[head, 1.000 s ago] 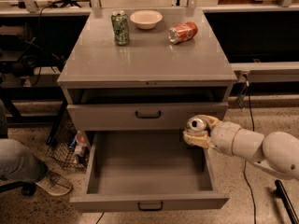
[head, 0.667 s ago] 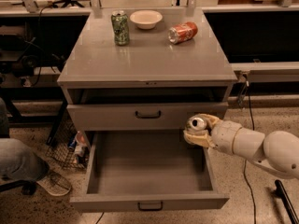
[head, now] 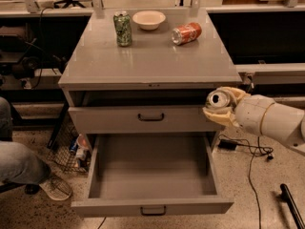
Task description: Pick 7up can from middle drawer and place on counter
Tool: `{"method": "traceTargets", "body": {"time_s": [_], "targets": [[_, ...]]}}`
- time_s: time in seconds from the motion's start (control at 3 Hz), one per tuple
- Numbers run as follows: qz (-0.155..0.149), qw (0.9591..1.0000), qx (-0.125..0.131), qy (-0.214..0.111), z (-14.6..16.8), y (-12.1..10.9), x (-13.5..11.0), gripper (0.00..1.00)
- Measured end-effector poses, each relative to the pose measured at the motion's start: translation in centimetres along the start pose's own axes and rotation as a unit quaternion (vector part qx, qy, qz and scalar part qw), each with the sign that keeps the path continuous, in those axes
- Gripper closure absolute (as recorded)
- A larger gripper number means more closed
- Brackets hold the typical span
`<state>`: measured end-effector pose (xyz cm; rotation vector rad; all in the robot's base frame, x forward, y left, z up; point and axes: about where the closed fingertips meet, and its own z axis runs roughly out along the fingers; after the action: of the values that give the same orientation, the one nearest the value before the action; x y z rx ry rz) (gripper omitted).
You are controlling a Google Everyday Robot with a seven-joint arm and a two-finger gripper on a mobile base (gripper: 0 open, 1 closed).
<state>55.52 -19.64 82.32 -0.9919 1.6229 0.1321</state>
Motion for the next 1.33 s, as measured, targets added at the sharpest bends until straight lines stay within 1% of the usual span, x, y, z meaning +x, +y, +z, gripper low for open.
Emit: {"method": "traceTargets", "body": {"time_s": [0.33,0.67,1.0,1.33], "targets": [[0.0,1.0,0.0,0.0,0.0,0.0,0.0,1.0],[0.011,0.9999,0.004,-0.009,-0.4,-1.1,-0.9,1.0],[0.015,0.9995,0.011,-0.025,-1.0,-3.2,-3.0,1.0],[0.028,0.9983,0.01,-0.051,-0.9,-7.2,-7.2,1.0]]}}
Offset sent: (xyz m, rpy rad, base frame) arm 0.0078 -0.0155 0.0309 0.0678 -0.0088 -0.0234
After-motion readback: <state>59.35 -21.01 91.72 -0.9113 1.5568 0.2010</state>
